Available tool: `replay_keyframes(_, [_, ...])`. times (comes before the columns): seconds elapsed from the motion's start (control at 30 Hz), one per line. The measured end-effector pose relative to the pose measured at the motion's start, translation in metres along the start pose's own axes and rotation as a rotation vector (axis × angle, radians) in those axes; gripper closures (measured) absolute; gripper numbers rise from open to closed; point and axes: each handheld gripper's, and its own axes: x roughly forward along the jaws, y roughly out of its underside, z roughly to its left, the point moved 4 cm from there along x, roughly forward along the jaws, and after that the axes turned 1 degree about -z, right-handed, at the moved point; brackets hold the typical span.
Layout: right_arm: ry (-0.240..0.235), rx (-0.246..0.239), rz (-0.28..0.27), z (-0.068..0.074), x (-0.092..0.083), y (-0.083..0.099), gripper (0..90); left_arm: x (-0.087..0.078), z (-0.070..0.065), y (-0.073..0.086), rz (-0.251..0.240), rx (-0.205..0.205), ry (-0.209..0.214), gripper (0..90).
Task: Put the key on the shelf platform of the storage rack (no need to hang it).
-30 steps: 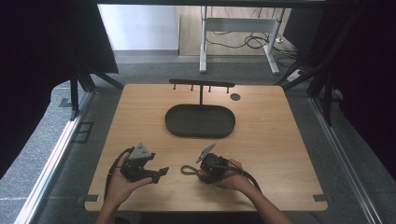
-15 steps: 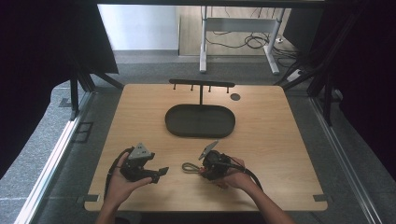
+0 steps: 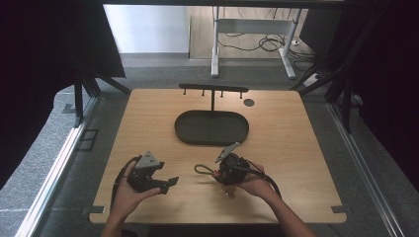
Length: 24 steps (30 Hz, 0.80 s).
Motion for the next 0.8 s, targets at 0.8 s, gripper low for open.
replay_keyframes(0.8, [0.052, -0.004, -0.077, -0.004, -0.036, -0.015, 66.5, 0.002, 0.001, 0.001, 0.01, -0.001, -0.004, 23.1])
